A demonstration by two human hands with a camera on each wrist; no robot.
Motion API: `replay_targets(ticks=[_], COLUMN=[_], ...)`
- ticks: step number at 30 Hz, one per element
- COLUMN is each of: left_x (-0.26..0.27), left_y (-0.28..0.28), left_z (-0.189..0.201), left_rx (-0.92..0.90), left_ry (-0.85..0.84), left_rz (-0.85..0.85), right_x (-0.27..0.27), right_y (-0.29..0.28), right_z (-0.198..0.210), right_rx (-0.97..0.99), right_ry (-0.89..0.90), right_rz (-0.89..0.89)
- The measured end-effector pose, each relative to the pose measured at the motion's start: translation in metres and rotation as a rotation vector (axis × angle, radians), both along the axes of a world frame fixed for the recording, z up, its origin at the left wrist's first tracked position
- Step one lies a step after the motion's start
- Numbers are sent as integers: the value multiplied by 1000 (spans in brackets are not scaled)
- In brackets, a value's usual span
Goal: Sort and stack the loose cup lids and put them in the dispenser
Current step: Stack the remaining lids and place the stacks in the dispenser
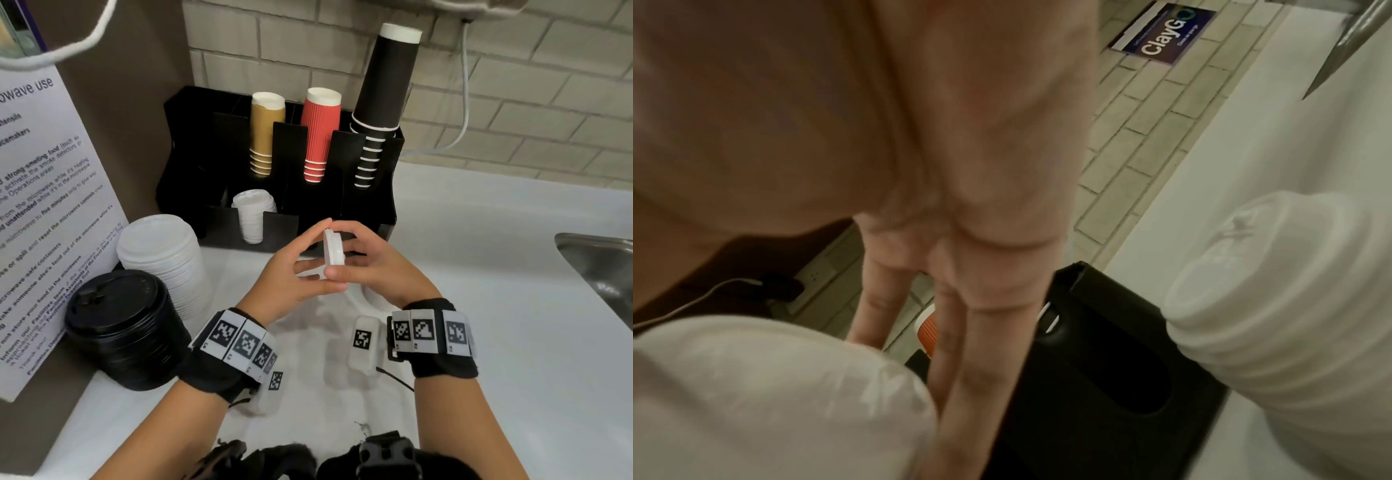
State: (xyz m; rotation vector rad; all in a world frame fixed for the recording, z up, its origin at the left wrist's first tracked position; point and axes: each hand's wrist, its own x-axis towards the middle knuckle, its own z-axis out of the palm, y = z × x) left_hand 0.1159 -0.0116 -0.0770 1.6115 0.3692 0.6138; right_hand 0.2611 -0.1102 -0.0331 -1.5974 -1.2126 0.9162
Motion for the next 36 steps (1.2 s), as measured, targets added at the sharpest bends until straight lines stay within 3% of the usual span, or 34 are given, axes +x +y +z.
replay_targets(ticks=[8,13,16,19,21,25,29,32,36], left_x=[-6,-6,-8,-11,-11,-9,-8,-5,-2], left_y=[5,5,11,17,18,17,16,14,11], left_z=[-1,-3,-5,-8,-9,-8,-10,-11,-8], left_rx=[32,30,57,86,100,91,24,-4,-13], left_ry=[-87,-100,-71,-43,-30,-28,-48,-54,-95], left_rz=[53,88,140,171,181,168,110,79,34], right_x=[-5,-2,21,57,69,79,77,61,27], right_y=[2,5,0,-12,-19,-19,-19,-20,-11], right_z=[3,-1,-5,-17,-25,-34,-26,-7,10], right_rx=[61,76,-23,-421,-598,-558,-376,-136,39], right_ry=[104,67,-151,-539,-619,-573,-539,-339,-27], right_rz=[-2,-13,-192,-300,-307,-322,-351,-317,-60])
